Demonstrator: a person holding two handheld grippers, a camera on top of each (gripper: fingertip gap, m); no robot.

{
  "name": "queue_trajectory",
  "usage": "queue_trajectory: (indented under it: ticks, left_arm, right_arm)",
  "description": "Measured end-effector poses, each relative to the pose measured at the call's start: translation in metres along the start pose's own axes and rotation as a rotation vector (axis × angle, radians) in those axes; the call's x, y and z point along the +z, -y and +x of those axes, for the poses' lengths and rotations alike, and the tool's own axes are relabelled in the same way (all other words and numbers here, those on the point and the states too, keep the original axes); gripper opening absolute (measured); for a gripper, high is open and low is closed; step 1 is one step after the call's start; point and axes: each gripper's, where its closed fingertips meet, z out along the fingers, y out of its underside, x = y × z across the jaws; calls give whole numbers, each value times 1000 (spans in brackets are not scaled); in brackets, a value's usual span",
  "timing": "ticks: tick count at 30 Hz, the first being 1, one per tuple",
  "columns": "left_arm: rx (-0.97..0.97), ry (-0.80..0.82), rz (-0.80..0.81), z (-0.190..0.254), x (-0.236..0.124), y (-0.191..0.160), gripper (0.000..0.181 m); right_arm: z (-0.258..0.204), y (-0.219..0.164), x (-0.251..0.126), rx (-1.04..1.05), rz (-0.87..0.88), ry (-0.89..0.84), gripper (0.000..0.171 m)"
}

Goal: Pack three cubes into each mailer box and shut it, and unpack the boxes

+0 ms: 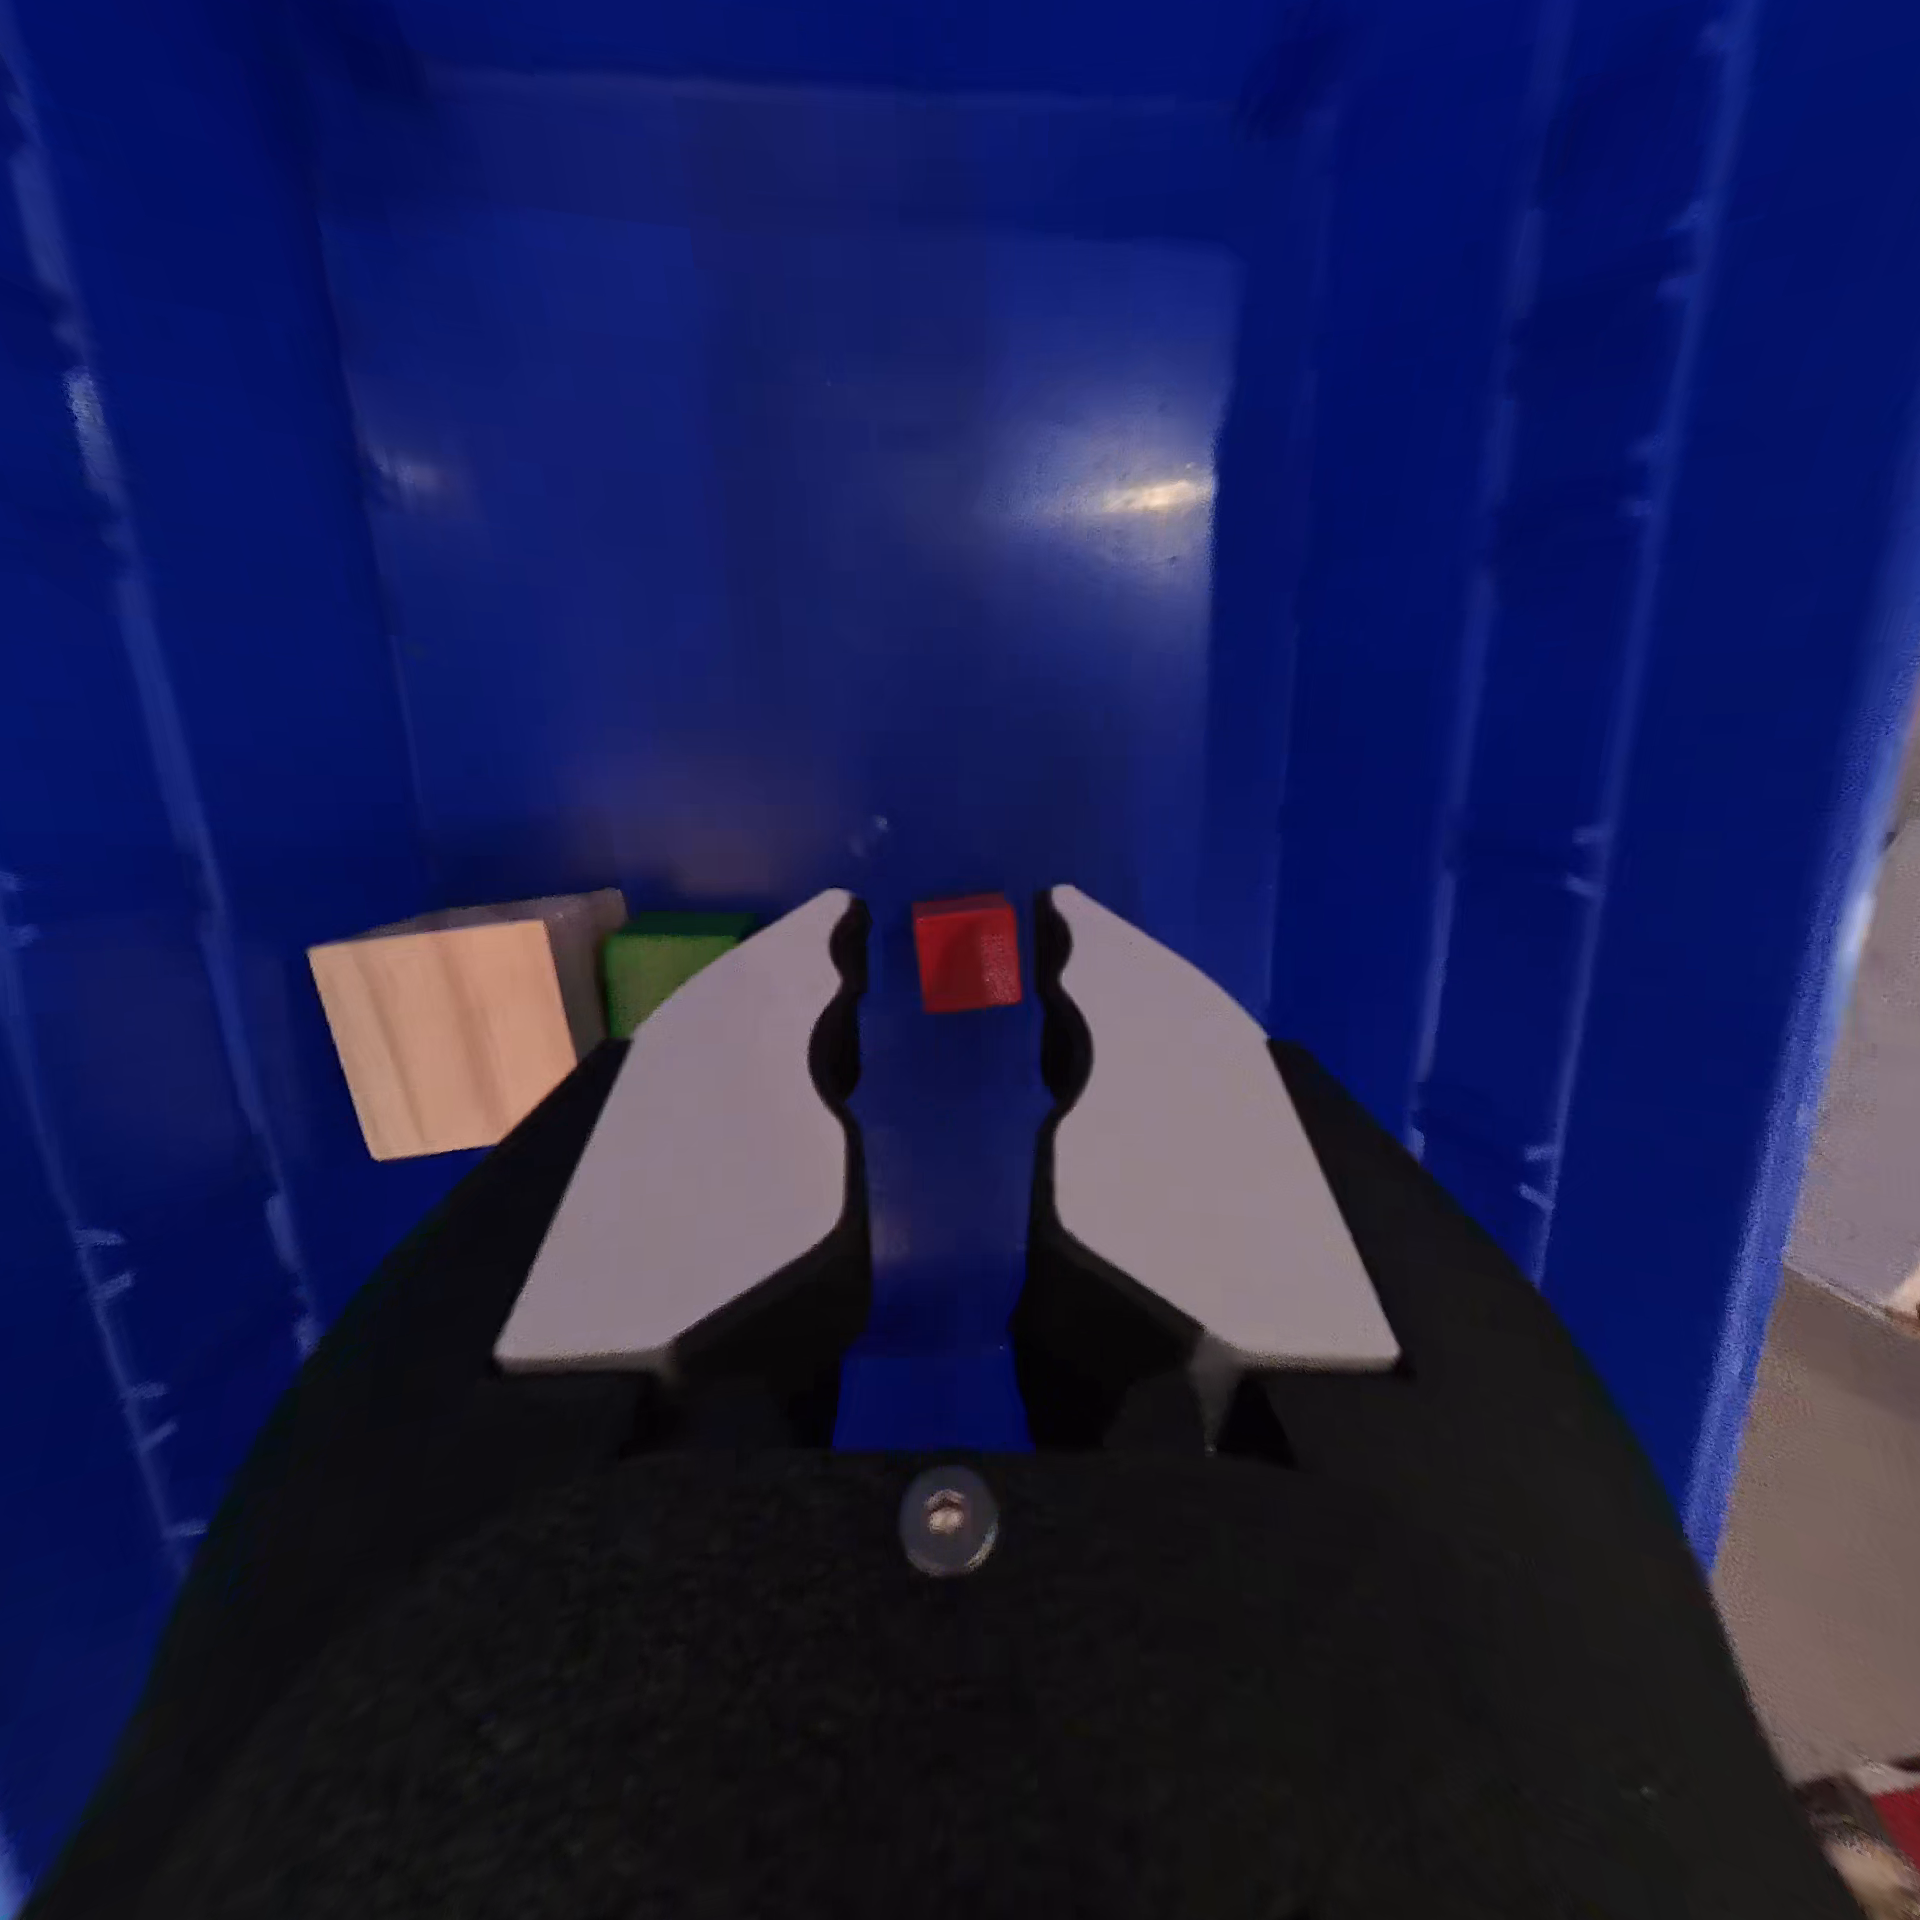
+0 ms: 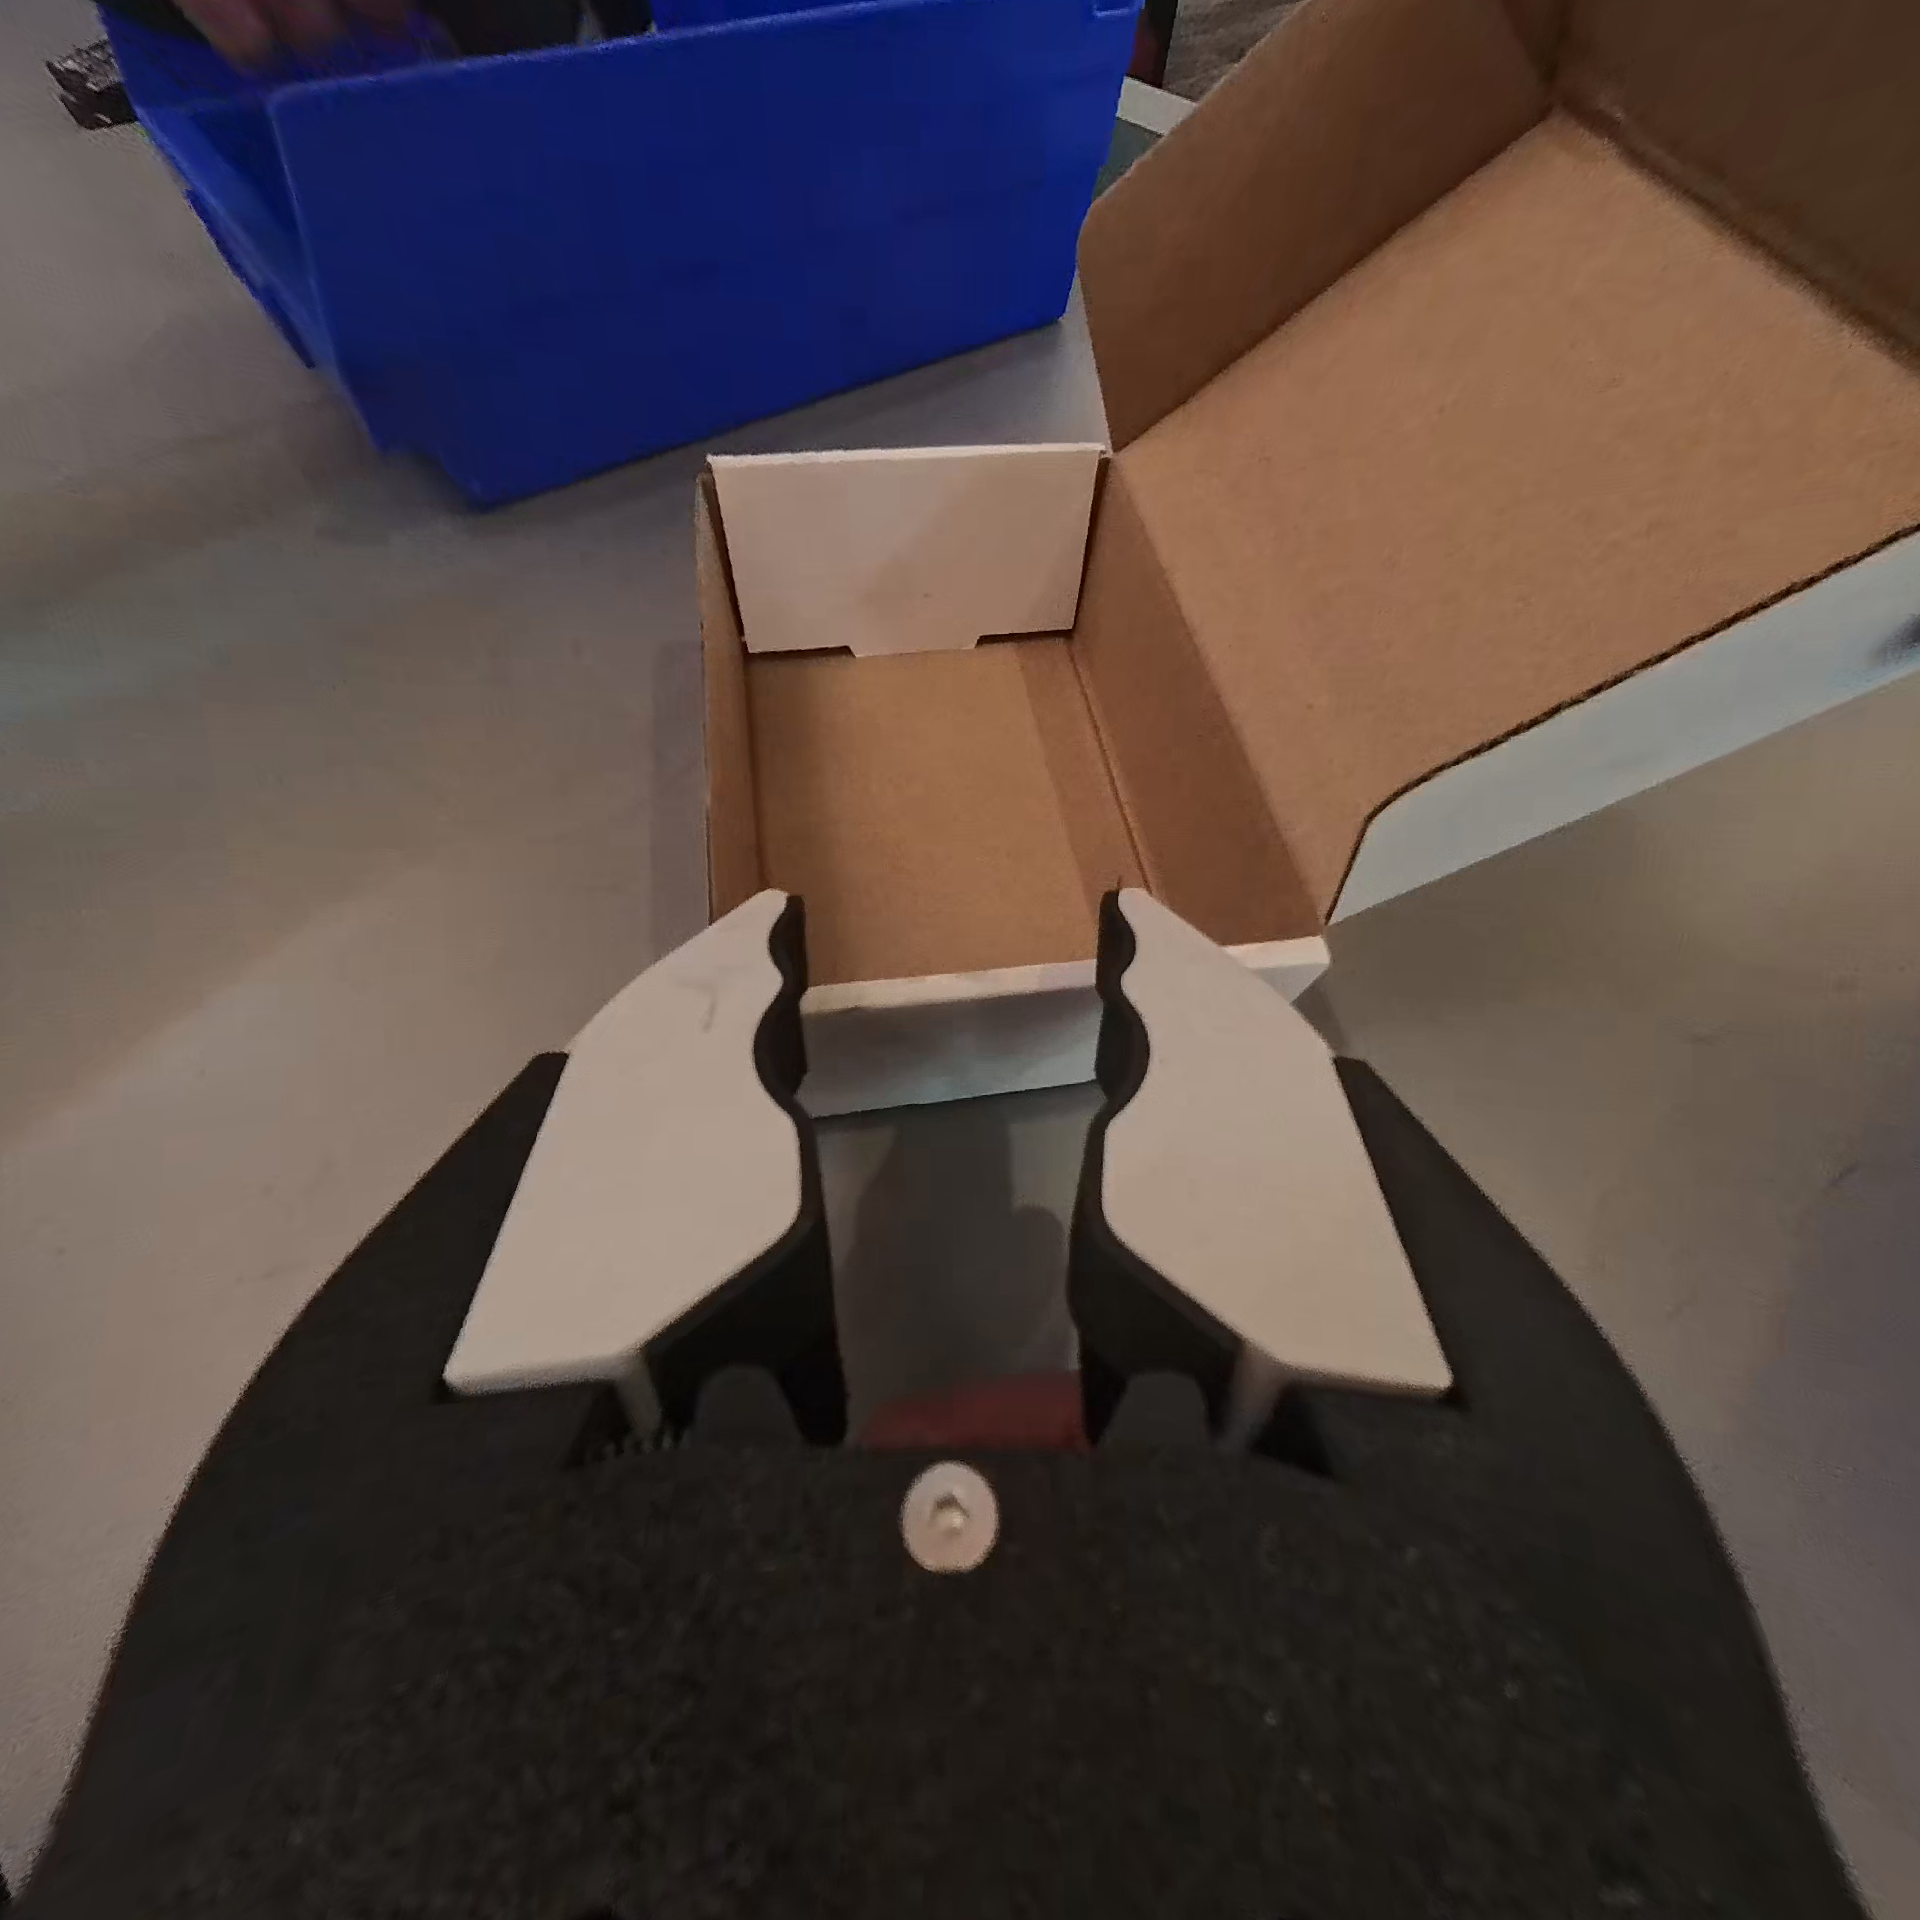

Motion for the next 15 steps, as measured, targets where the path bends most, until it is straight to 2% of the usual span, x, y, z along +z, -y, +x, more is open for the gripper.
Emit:
queue_trajectory:
  ticks: [1, 5, 10, 13, 15]
  left_arm:
    - [31, 3, 8, 1, -2, 0, 32]
    - [47, -40, -38, 10, 7, -11, 37]
    - [41, -10, -78, 7, 20, -23, 25]
    - [32, -8, -10, 7, -7, -13, 22]
    - [65, -67, 81, 28, -42, 0, 22]
  right_arm:
    - [0, 0, 0, -1, 0, 0, 53]
    - [0, 0, 0, 1, -2, -1, 53]
    - [0, 0, 0, 0, -5, -1, 53]
    - [0, 0, 0, 4, -4, 0, 53]
    - [0, 0, 0, 4, -5, 3, 53]
